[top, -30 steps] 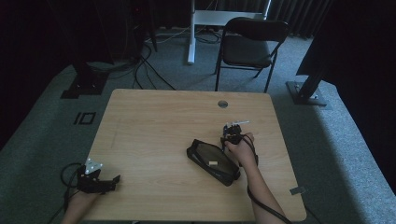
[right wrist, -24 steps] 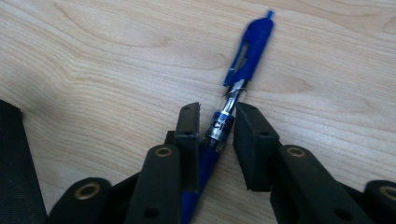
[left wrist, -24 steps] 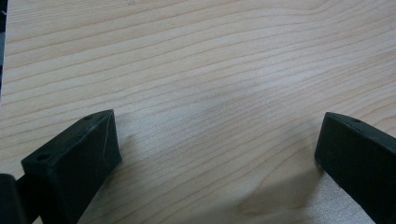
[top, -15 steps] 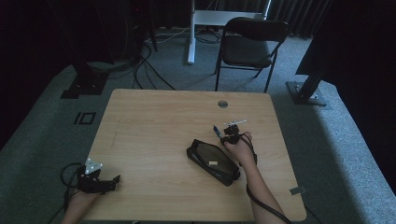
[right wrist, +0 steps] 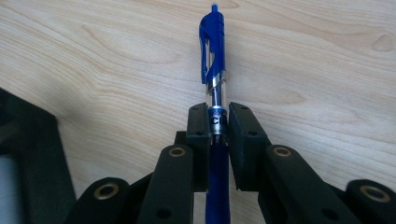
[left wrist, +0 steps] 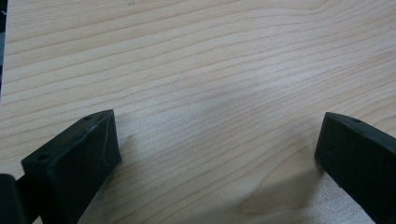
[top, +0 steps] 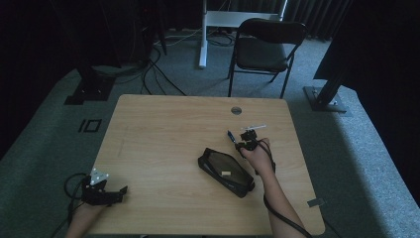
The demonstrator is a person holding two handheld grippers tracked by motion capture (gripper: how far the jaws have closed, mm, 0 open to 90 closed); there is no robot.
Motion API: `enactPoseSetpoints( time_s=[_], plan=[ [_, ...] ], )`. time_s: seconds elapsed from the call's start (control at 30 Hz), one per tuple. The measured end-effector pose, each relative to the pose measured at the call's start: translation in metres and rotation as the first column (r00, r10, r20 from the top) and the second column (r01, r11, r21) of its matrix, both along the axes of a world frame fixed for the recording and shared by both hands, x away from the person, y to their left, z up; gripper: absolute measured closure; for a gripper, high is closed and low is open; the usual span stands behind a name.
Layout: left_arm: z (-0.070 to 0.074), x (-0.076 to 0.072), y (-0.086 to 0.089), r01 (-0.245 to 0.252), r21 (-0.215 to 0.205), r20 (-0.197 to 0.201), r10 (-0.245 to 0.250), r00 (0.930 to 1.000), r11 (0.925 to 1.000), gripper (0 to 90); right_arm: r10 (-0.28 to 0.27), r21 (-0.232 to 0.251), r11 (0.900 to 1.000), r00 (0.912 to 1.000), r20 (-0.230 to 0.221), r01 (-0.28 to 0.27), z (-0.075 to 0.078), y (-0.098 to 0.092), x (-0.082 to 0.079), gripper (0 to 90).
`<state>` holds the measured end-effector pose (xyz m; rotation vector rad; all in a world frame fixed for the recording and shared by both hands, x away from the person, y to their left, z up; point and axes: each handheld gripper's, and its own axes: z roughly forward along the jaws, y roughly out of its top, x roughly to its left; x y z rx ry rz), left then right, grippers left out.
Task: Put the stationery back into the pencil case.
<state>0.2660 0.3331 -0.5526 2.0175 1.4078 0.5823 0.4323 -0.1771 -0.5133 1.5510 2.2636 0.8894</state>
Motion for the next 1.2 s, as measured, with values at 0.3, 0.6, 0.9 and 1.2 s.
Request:
enactPoseSetpoints(
  time_s=[0.3, 0.6, 0.9, 1.2],
  plan=[
    [0.000, 0.000, 0.000, 0.000, 0.000, 0.000, 0.000, 1.0000, 1.0000, 0.0, 0.014, 0.003, 1.000, 0.9986, 0.052, -0.014, 0.024, -0.011, -0.010, 79.1],
    [0.000, 0.000, 0.000, 0.000, 0.000, 0.000, 0.000, 1.0000, 1.0000, 0.0, 0.037, -0.010, 0.999, 0.9960, 0.081, -0.037, 0.041, -0.020, -0.022, 79.1],
    [0.000, 0.000, 0.000, 0.000, 0.000, 0.000, 0.000, 1.0000, 1.0000, 0.0, 0.064, -0.001, 0.998, 0.9924, 0.105, -0.064, 0.053, -0.025, -0.037, 79.2],
    [0.000, 0.000, 0.000, 0.000, 0.000, 0.000, 0.000, 1.0000, 1.0000, 0.0, 0.095, 0.002, 0.995, 0.9860, 0.137, -0.096, 0.069, -0.024, -0.049, 79.1]
  ],
)
